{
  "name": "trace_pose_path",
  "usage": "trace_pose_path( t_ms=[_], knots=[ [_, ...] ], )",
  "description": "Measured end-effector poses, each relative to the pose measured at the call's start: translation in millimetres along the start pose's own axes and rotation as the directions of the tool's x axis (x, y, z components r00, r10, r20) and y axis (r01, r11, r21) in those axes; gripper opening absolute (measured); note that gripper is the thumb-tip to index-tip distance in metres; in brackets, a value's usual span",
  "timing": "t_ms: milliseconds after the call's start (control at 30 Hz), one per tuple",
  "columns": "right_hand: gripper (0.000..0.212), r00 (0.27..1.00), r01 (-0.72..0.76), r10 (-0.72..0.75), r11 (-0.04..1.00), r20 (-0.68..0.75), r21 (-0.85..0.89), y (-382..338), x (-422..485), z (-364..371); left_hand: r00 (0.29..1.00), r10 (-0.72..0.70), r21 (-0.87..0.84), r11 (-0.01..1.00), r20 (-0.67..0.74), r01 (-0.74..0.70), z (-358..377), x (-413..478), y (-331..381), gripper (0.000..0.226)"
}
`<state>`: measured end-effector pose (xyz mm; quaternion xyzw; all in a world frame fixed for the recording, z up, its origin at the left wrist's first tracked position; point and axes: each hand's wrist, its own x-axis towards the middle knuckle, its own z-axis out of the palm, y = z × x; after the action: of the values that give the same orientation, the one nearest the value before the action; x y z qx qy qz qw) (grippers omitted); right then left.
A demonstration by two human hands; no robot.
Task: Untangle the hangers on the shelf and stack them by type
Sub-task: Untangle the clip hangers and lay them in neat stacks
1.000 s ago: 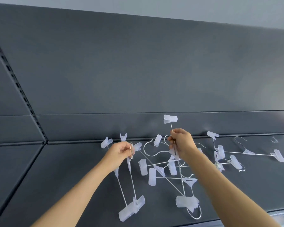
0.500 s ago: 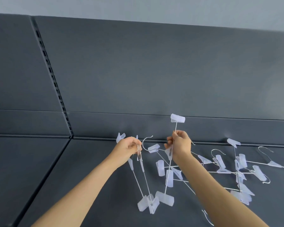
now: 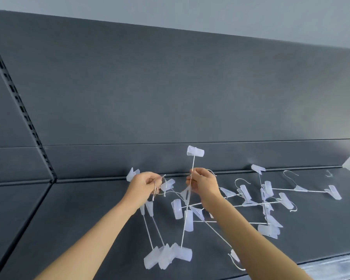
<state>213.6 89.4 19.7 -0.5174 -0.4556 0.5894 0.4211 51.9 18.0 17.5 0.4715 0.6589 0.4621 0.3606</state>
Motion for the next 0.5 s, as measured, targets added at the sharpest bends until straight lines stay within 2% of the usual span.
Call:
trace_pose_path(
  t_ms=[67,133,200,300,367,500],
  knots=[
    [0.019,0.999,0.04,-0.045,0.964,-0.014,-0.263,1,11,-27,0.999,0.01,0.016,1.0,-0.047,-0.009,-8,0,4,0.017],
    [0.025,0.994,0.063,-0.102,0.851,-0.047,-0.521,1,20,-57,0.996,0.007,0.038,0.999,-0.087,-0.003,-21,3,6,0.019],
    [0.034,0.992,0.021,-0.102,0.709,-0.072,-0.705,2,26,-80,0.997,-0.006,0.085,0.996,-0.081,0.013,-32,6,5,0.019],
    [0.024,0.995,-0.036,-0.055,0.596,-0.085,-0.802,9,30,-91,0.997,-0.058,0.13,0.99,-0.045,0.063,-38,5,2,0.022],
    [0.018,0.997,-0.027,-0.046,0.594,-0.067,-0.804,13,30,-84,0.995,-0.103,0.123,0.987,-0.011,0.104,-33,3,-3,0.026],
    [0.02,0.996,0.046,-0.086,0.568,-0.003,-0.822,21,39,-65,0.983,-0.167,0.08,0.984,0.079,0.16,-27,0,-9,0.027]
  ],
)
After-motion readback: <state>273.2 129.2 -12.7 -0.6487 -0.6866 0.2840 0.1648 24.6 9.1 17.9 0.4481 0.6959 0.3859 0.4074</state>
